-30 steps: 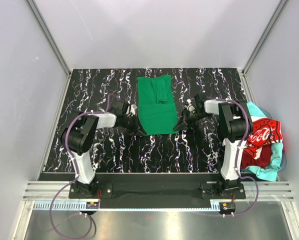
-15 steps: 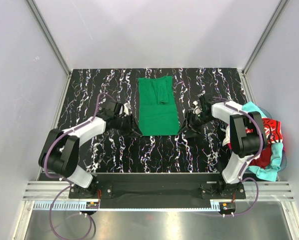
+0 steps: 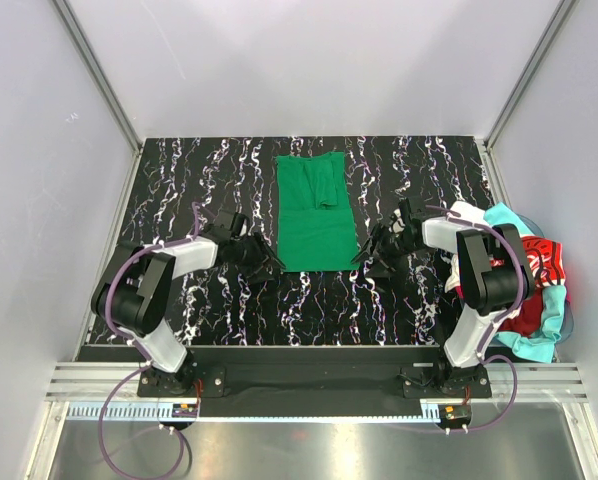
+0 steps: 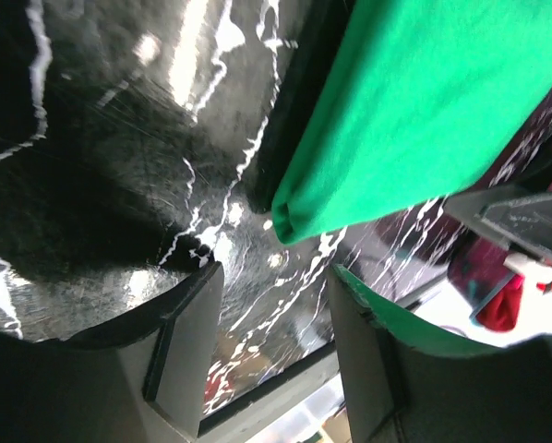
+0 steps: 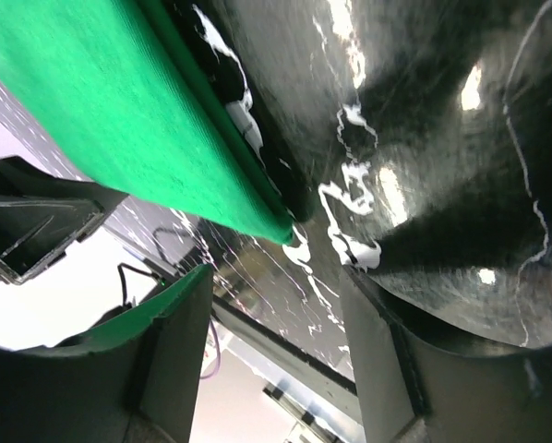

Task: Fold and stack the t-shirts
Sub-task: Fold the tshirt

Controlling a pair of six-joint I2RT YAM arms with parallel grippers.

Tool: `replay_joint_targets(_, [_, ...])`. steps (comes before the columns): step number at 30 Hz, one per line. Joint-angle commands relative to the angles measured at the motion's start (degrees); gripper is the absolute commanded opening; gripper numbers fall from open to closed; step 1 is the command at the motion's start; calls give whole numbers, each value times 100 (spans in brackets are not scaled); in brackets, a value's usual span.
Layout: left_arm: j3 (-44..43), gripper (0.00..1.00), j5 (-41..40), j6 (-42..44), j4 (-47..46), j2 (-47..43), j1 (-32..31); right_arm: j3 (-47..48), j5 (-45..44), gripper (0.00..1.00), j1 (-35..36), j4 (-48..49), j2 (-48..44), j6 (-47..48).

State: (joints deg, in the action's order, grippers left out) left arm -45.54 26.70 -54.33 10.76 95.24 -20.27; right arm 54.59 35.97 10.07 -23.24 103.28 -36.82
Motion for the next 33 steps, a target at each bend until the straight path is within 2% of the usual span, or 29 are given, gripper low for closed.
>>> replay_joint_targets(1, [10,54,-594,-403,-215,-32,15,43,-450,63,4,373,165,-115])
replay_joint_targets(11, [89,49,-543,-737,-443,389,41,-27,-600,57,22,628,367,-97])
replay_joint_targets(25, [-166,44,-552,-711,-171,724,58,105,-626,52,48,628,657,-80])
replay_joint_targets(33, [-34,37,-464,-694,-382,873,58,157,-564,41,48,672,798,-27])
